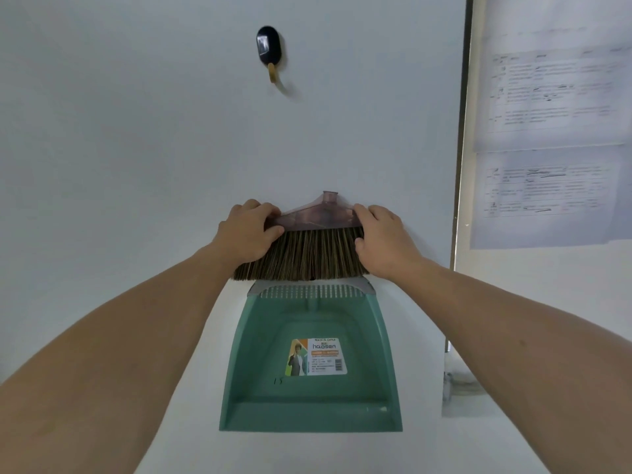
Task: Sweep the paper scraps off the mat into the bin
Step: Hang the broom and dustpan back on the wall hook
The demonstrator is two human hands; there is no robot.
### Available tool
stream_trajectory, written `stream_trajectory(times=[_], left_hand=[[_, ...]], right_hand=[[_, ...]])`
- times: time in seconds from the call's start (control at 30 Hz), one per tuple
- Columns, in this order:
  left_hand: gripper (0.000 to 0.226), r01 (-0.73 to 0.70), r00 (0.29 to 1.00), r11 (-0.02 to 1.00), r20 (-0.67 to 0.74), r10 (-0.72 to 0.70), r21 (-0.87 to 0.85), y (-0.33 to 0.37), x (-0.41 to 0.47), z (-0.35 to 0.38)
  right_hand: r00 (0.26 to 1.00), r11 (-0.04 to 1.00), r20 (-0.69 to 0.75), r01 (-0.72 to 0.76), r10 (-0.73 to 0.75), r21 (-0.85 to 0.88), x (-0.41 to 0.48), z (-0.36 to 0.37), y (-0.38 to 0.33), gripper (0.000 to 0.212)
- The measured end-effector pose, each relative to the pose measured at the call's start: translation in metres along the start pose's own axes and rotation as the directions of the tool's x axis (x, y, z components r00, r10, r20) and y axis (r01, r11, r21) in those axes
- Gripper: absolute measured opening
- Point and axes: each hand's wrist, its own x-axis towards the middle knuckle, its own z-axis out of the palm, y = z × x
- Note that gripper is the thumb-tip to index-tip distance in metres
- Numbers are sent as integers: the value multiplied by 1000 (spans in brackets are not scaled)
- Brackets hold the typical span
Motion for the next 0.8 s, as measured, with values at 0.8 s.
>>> stream_trajectory(times=[0.8], left_hand=[[48,-45,999,996,-10,44,-74,-11,-6,6]], right_hand=[[995,996,-38,-89,88,-18,-9,4,0,54]])
